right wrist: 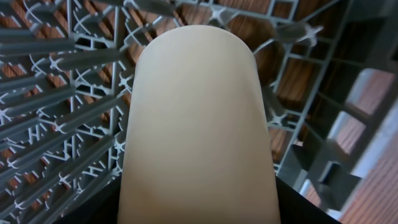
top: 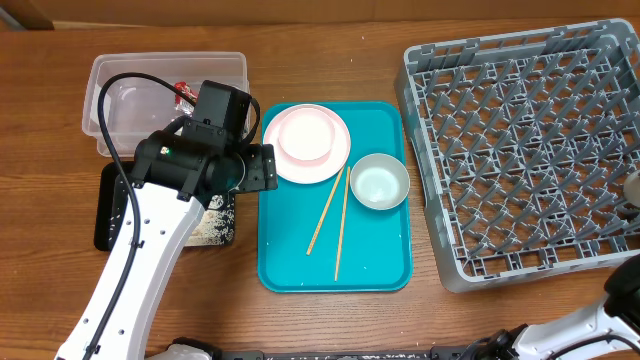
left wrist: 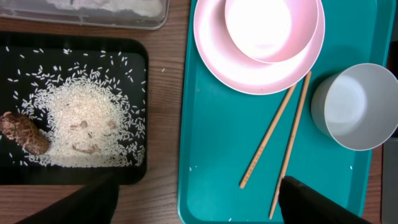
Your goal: Sort waste into correct bins and load items into the dishwasher
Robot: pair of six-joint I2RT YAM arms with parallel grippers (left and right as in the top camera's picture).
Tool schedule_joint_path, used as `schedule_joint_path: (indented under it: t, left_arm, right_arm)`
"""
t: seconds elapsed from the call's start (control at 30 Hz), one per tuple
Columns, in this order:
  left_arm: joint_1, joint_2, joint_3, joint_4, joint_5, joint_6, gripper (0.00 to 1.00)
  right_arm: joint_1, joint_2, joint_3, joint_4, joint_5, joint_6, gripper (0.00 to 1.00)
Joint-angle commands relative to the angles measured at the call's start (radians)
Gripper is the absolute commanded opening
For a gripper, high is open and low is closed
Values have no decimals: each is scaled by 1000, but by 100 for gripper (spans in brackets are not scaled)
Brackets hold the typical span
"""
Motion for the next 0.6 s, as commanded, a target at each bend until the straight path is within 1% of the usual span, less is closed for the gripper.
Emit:
schedule_joint_path:
  t: [0.0,0.03,0.07,0.1,0.17,0.23,0.33,0.57]
  left_arm:
    - [4,-2,12,-3,-21,25,93]
    - [4,-2,12,-3,-21,25,95]
    - [4,-2,12,-2,-21,24,97]
    - [5,-2,12,-2,-21,24,100]
    - [6,-2,12,-2,-35,22,100]
    - [19,-2,12,-6,-66,-3,100]
    - [68,-3,12,-7,-76,-10,100]
    - [251,-2,12,-33,-80,-10,100]
  right_arm:
    - [8,8,25,1,-30,5,51]
    - [8,8,25,-3,-38,5,61]
    - [8,8,25,-11,-44,5,75]
    - [8,8,25,-20,-47,5,81]
    - [8,8,26,-36,-47,5,90]
    - [8,6,27,-48,-52,6,93]
    - [8,-2,28,-51,-96,5,94]
    - [48,-62,71,-62,-297,-90,91]
